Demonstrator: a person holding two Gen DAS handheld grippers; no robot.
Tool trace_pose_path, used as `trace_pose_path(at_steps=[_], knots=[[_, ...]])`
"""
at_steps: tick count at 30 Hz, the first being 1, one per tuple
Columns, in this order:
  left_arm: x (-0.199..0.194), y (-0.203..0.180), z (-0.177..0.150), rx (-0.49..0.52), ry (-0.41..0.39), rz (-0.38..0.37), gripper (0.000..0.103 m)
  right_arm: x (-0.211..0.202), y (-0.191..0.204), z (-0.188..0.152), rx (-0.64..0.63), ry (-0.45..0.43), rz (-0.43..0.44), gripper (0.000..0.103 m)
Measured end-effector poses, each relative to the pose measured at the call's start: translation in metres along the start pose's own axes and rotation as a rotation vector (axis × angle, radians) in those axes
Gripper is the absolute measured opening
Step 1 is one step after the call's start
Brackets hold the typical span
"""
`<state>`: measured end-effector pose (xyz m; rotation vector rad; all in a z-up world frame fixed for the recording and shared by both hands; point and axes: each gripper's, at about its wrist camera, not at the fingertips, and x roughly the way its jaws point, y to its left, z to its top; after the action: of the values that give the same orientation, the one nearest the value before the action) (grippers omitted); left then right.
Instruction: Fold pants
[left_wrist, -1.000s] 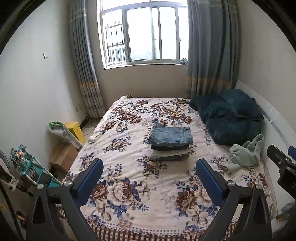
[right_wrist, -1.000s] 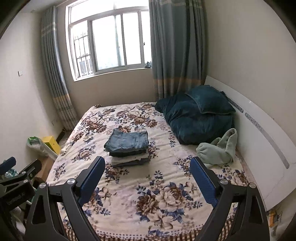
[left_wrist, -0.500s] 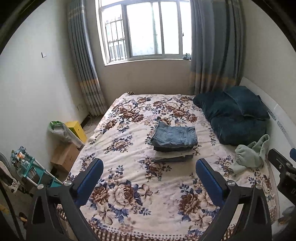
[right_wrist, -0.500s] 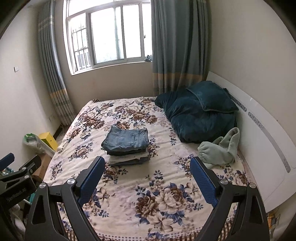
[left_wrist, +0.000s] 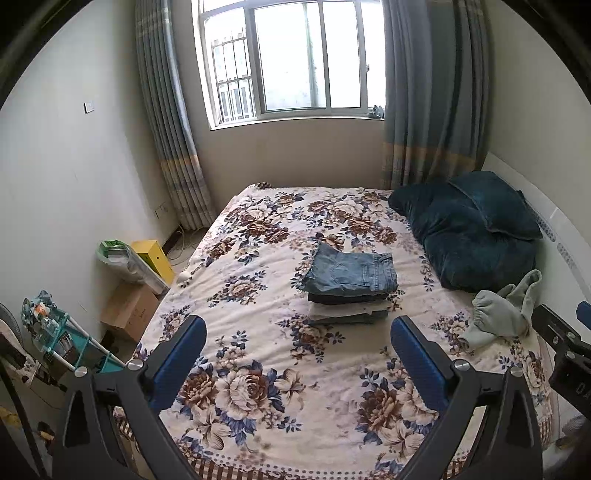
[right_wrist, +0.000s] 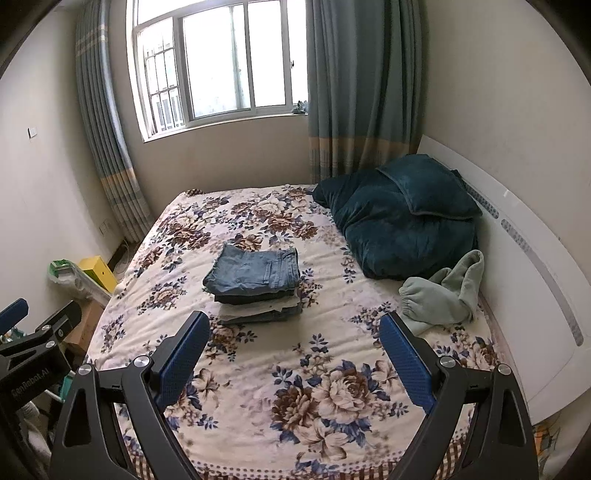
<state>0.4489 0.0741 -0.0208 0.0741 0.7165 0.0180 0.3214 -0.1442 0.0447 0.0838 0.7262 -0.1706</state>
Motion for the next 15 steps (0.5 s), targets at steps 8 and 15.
trace_pose_path(at_steps=[8,15], knots=[[0.0051,-0.0044,-0.0024,-0.005,0.008,0.010,0.102,0.0057,0.0001,-0.0027,-0.016,0.003,-0.008,0.095],[0.0056,-0.0051,-0.0028,-0.009,0.006,0.005,0.102,0.0084,0.0028,-0.0029,-0.026,0.007,-0.002,0.095]])
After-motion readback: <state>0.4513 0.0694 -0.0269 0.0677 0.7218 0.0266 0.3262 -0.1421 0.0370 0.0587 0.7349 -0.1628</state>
